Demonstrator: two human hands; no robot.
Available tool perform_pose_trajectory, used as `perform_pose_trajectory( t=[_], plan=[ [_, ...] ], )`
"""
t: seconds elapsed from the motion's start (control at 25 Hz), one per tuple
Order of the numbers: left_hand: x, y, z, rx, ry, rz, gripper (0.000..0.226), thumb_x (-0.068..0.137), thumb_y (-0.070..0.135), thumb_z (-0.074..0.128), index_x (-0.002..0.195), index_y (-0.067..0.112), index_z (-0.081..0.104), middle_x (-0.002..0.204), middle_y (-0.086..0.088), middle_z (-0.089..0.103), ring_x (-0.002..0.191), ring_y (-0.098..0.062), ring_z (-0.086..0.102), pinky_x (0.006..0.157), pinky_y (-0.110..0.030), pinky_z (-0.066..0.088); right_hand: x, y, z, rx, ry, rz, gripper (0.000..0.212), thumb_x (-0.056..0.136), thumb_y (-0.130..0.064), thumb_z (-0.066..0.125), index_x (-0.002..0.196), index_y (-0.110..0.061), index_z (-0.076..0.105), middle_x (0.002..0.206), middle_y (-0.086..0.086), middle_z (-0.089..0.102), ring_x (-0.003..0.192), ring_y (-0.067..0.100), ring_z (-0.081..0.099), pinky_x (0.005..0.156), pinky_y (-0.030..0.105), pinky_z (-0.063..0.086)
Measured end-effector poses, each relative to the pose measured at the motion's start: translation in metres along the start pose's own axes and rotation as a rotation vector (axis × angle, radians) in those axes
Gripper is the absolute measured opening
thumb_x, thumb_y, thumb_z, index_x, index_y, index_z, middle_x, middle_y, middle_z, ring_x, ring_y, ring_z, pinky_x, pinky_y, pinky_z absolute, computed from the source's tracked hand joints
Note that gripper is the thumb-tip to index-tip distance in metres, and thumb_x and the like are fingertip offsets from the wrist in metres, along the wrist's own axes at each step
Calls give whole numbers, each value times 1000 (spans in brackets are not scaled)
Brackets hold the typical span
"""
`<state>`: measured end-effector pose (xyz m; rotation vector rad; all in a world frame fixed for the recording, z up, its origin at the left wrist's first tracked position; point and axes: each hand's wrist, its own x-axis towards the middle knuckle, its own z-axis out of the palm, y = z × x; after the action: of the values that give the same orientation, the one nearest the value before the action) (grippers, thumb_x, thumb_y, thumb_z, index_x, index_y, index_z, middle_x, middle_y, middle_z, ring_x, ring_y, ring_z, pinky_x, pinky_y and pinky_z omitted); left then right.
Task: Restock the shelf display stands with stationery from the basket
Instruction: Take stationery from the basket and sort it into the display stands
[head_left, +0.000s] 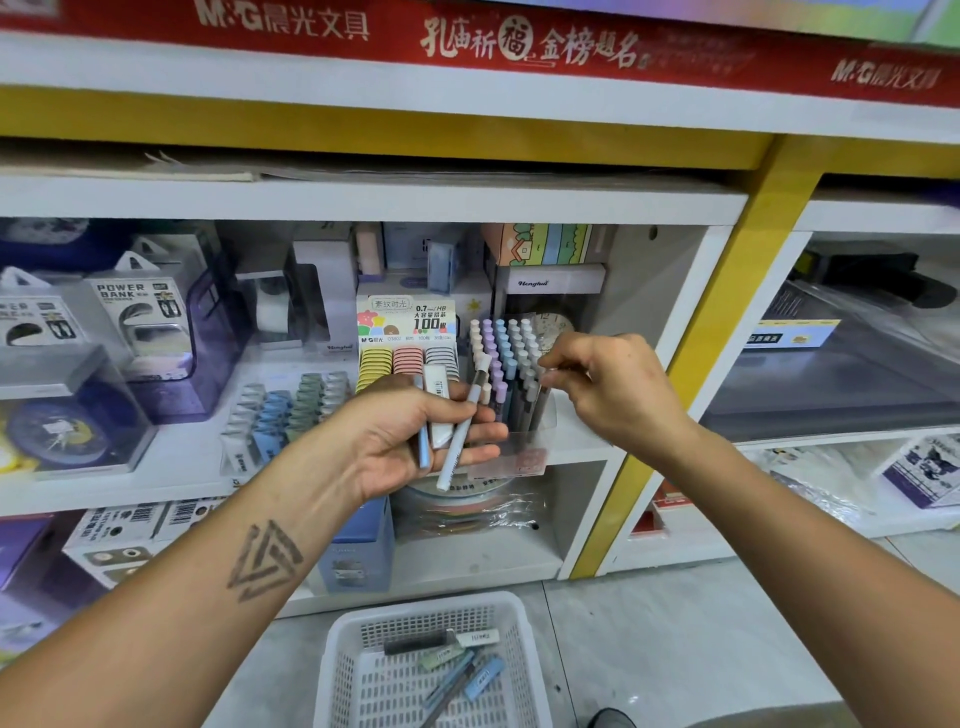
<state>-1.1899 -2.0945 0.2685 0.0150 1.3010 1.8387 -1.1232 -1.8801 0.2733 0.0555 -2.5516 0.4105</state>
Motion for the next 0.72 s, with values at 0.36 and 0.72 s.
perform_pose_trajectory(
  t=[0.36, 0.72],
  plan=[
    [-1, -6, 9, 10, -71, 53, 29, 85, -12, 59, 113, -9, 61, 102, -32, 70, 91, -38, 73, 70, -46, 61, 7, -11, -5, 68, -35, 188, 20, 97, -36, 61, 98, -21, 74, 88, -3, 76, 78, 17, 68, 67, 31, 54],
    [0, 3, 17, -14, -12, 73, 26, 90, -6, 49, 114, -8, 59, 105, -29, 70, 98, -38, 71, 81, -52, 58, 12, -9, -43, 775, 259, 360, 12, 92, 0, 66, 100, -8, 62, 69, 10, 72, 56, 17, 67, 55, 26, 57]
  ],
)
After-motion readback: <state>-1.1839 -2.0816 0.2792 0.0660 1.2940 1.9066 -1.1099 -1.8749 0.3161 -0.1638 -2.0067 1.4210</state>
